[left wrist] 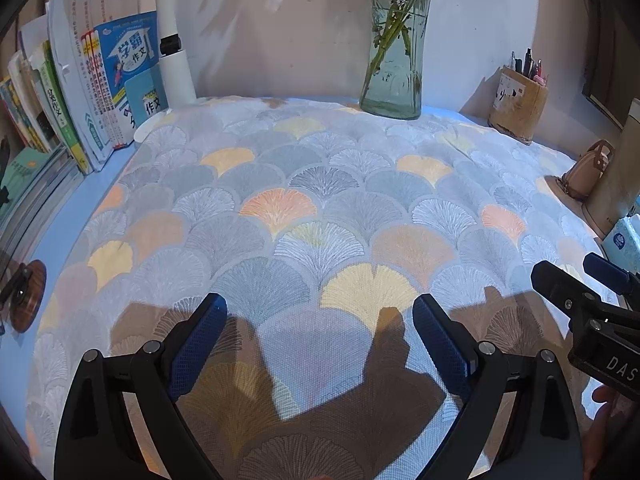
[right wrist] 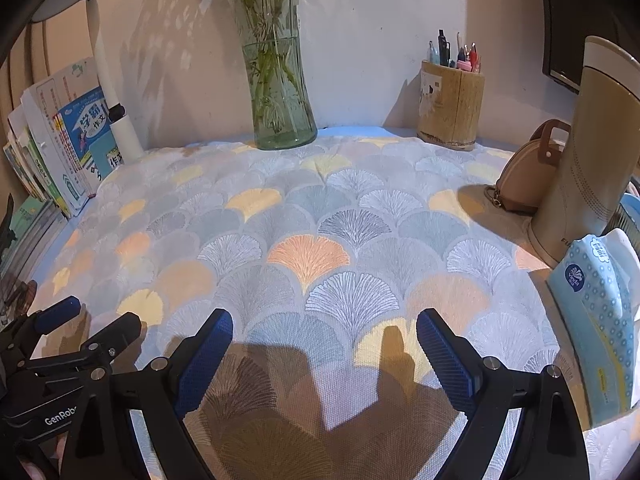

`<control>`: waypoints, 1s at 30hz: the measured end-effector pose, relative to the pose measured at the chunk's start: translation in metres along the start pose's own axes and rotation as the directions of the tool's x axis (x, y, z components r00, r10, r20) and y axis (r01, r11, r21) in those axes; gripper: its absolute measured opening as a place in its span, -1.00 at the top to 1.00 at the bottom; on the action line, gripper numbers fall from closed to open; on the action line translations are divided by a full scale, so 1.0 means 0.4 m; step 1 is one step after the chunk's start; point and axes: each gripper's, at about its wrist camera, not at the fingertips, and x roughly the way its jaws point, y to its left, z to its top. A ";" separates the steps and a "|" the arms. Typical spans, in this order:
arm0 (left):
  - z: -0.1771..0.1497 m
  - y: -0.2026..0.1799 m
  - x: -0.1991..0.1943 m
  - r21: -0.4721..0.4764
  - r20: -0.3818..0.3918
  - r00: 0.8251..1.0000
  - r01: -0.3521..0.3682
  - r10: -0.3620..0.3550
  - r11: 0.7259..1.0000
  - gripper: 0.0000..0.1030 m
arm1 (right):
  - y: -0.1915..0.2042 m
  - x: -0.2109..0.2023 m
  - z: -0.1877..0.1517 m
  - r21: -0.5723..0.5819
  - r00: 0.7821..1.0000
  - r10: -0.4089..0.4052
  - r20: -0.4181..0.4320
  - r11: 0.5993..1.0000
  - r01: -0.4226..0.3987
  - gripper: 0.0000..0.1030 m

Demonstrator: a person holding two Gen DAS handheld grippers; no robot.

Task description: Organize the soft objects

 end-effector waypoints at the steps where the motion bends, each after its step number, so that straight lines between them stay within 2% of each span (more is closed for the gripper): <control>1: 0.000 0.001 0.000 0.000 0.000 1.000 0.003 -0.003 1.000 -0.82 | 0.000 0.000 0.000 0.000 1.000 -0.001 -0.001 1.000 0.001 -0.80; 15: 0.001 0.007 -0.001 -0.013 -0.002 1.000 0.002 -0.002 1.000 -0.82 | 0.001 0.011 -0.003 -0.005 1.000 -0.004 -0.020 1.000 0.004 -0.80; 30: 0.001 0.001 -0.010 -0.005 0.022 0.998 -0.057 0.057 0.998 -0.82 | -0.001 0.016 -0.002 -0.010 1.000 -0.005 -0.029 1.000 0.005 -0.80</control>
